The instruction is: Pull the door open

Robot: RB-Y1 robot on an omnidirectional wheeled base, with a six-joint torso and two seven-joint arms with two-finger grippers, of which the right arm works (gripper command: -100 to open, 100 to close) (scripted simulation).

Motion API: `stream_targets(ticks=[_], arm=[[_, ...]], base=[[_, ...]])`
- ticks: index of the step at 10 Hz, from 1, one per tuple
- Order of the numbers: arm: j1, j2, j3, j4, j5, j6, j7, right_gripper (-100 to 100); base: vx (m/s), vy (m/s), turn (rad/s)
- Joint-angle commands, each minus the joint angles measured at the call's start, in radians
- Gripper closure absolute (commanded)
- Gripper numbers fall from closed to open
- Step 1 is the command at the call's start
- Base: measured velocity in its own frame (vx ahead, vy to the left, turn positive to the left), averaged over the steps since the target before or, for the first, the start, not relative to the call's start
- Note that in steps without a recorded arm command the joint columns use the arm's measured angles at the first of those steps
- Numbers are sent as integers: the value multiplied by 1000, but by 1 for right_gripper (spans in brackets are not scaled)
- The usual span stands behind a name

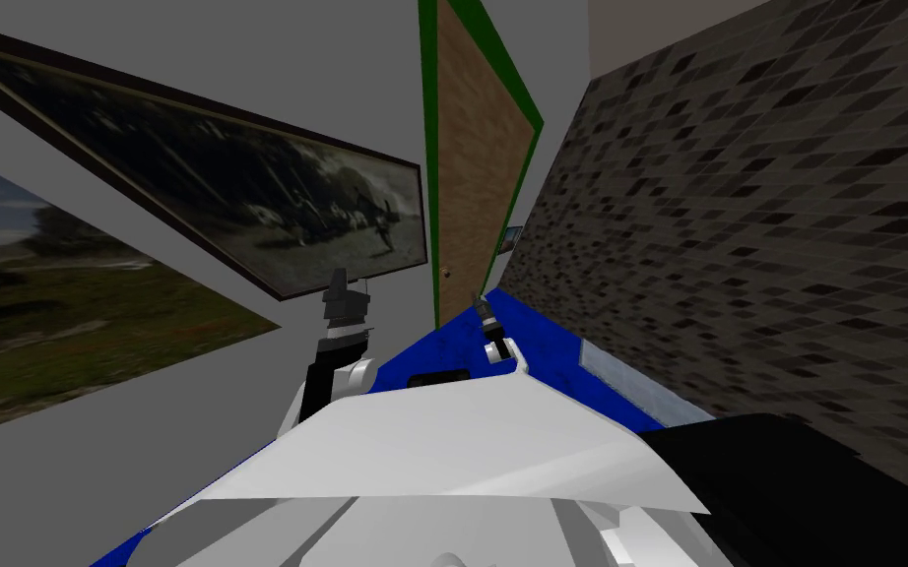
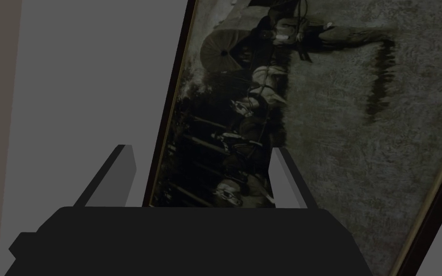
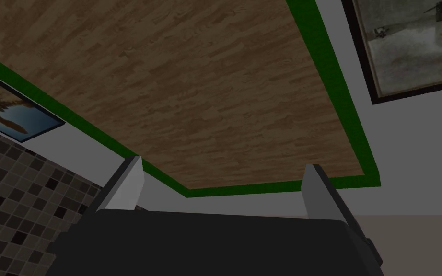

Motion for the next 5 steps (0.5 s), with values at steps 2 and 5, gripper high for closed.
stream_targets(ticks=[2,5], arm=[[-28,-7,5,54,34,2,52,-100],[-57,-13,12,112,73,4,109,-100]], base=[[90,-58,130],[84,-50,125]])
